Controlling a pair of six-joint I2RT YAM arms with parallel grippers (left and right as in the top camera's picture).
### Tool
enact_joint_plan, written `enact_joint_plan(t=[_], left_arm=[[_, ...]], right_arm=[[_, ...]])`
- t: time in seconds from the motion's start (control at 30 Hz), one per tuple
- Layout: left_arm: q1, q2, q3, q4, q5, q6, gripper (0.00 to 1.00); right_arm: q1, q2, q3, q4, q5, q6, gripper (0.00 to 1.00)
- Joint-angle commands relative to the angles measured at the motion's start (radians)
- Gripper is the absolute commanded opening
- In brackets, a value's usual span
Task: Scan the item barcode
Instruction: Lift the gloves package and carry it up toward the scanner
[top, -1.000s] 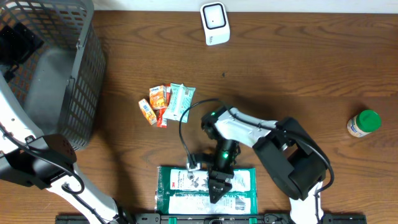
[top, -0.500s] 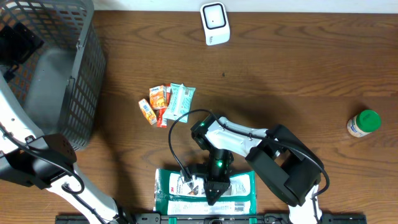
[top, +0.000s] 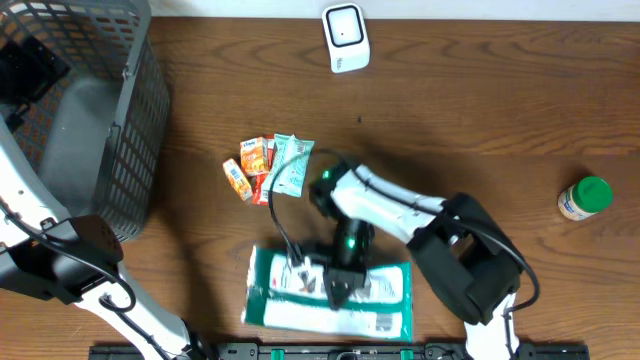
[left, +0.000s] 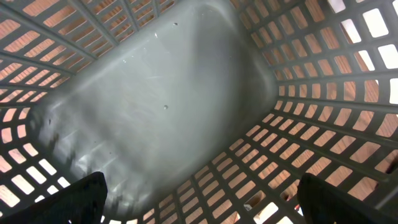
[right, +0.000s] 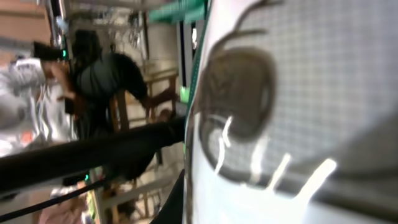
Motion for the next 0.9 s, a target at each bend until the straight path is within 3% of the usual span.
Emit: enact_joint_plan(t=[0.0, 0.6, 0.87], left_arm=[[0.0, -0.023, 0.017, -0.003, 0.009, -0.001, 0.98], [0.0, -0.023, 0.017, -0.003, 0.009, -0.001, 0.98], [0.0, -0.024, 0.017, -0.003, 0.009, -0.001, 0.98]], right_arm=[[-0.061, -0.015, 0.101, -0.009, -0.032, 0.043, 0.01], [-0.325, -0.02, 0.152, 0.411, -0.063, 0.68, 0.01], [-0.348, -0.02, 0.155, 0.478, -0.063, 0.713, 0.01]])
